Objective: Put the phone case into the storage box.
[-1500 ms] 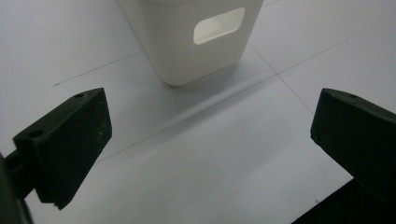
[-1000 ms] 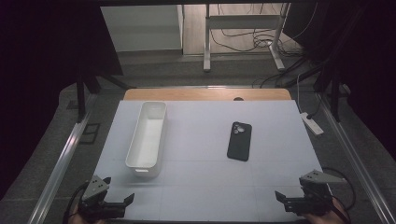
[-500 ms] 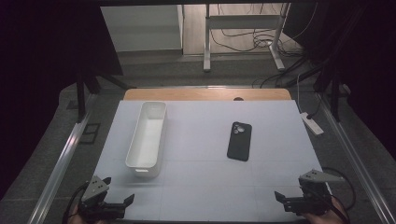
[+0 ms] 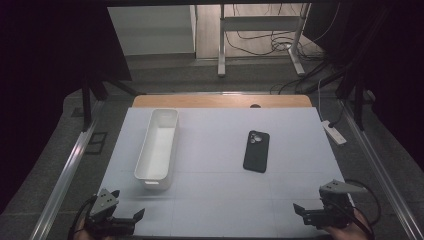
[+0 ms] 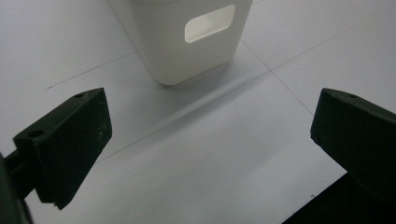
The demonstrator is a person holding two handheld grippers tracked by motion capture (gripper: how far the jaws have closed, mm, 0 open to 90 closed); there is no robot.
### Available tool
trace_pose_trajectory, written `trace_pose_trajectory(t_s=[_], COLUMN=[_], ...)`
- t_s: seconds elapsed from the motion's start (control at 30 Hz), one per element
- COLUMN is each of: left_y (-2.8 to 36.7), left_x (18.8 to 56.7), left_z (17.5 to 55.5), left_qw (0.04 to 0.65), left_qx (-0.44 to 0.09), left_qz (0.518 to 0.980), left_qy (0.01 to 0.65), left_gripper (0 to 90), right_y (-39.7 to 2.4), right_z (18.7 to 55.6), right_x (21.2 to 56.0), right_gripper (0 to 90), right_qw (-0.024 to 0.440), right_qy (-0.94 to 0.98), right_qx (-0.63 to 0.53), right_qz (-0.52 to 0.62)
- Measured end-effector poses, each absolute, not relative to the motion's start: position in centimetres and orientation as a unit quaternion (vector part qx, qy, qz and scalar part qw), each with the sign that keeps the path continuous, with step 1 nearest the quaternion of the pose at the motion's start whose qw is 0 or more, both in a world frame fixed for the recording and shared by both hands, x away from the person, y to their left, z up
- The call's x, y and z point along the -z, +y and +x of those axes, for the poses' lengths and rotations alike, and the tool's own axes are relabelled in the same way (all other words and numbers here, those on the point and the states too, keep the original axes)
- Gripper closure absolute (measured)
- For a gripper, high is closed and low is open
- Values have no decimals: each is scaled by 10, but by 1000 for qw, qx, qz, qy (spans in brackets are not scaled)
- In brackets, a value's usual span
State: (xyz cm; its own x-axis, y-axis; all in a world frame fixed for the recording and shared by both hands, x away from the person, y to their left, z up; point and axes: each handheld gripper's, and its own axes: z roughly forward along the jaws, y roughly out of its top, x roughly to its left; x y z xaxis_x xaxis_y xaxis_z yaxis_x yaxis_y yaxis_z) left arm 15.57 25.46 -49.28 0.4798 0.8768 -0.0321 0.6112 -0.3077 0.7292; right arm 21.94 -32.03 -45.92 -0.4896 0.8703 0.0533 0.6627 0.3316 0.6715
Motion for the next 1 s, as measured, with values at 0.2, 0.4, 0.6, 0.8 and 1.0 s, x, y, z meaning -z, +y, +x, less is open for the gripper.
trace_pose_trajectory(t_s=[0.2, 0.4, 0.6, 0.8, 1.0], left_y=[254, 254, 254, 254, 253], left_x=[493, 493, 494, 494, 494], left_z=[156, 157, 157, 157, 157], left_qw=[348, 349, 346, 347, 345], left_qx=[-189, -186, -186, -186, -185], left_qz=[787, 788, 791, 791, 792], left_qy=[472, 473, 469, 468, 468], left_gripper=[0, 0, 0, 0, 0], right_y=[-318, -315, -312, -309, -307], right_z=[223, 229, 235, 239, 244], right_x=[458, 458, 457, 457, 456], right_gripper=[0, 0, 0, 0, 0], right_qw=[158, 153, 151, 147, 148], right_qy=[803, 805, 808, 809, 812], right_qx=[-321, -321, -325, -329, -331], right_qz=[477, 474, 468, 463, 458])
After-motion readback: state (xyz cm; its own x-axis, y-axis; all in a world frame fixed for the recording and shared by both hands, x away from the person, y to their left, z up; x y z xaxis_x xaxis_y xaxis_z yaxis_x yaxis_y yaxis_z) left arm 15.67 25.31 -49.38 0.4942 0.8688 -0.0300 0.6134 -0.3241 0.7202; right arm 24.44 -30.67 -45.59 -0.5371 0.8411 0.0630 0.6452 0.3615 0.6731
